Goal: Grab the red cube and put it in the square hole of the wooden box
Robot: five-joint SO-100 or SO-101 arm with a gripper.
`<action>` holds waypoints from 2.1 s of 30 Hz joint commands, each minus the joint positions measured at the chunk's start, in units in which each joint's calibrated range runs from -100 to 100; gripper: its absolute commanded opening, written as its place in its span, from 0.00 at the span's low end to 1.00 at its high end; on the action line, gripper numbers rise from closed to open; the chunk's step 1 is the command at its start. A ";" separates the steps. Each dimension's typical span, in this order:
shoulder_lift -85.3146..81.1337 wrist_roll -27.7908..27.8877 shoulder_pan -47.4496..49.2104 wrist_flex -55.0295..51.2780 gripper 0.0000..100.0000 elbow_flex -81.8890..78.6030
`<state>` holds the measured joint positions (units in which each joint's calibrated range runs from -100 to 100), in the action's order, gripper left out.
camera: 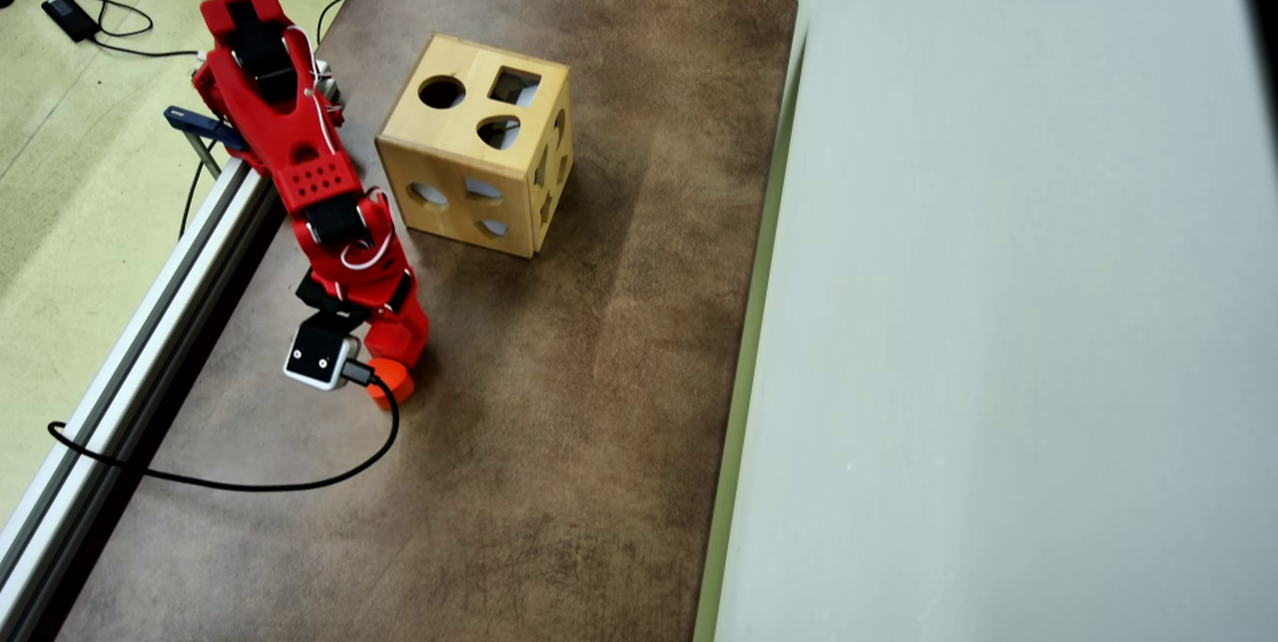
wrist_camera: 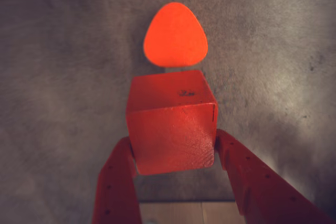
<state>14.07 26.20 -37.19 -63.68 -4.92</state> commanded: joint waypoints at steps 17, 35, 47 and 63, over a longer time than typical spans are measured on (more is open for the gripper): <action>-53.01 -11.87 6.88 -17.58 0.02 2.15; -46.04 -27.16 36.89 -34.07 0.02 11.18; -33.73 -27.69 38.97 -33.83 0.02 18.79; -24.90 -30.33 49.52 -33.91 0.02 25.85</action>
<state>-10.59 -4.22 10.03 -97.18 18.92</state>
